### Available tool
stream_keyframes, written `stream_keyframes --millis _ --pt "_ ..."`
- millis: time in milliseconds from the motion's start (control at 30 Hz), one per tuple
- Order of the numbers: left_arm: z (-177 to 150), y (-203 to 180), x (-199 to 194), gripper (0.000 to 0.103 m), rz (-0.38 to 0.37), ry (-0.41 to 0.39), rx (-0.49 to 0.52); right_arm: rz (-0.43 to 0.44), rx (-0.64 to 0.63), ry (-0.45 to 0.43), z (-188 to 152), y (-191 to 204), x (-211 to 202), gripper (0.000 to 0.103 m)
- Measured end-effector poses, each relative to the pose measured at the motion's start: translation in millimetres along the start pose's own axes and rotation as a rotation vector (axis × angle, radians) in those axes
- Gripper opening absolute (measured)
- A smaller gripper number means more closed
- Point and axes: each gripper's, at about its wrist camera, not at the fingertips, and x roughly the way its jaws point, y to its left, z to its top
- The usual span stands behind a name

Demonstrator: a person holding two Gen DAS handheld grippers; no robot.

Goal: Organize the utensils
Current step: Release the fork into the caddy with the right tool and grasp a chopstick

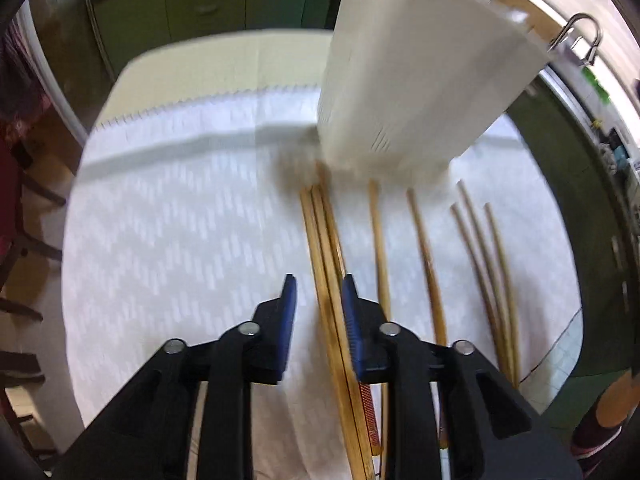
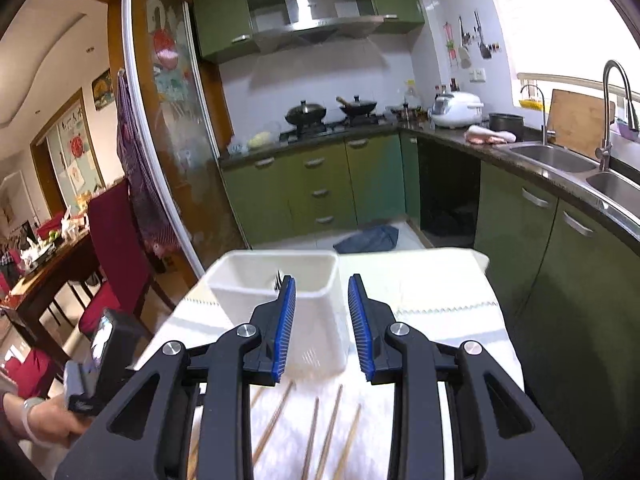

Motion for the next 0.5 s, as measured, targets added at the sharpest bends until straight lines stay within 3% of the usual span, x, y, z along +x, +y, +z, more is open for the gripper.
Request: stream_keyframes --millis 333,500 --pt "0.8 1.0 16.7 0.019 0.045 0.060 -0.008 -0.007 0.011 0.120 -31.9 -13.2 7.7 0.028" --pt "10.5 -9.3 27.5 0.019 0.054 0.085 0.001 -0.038 -0.020 0.235 -46.7 -9.9 29.4 0.028"
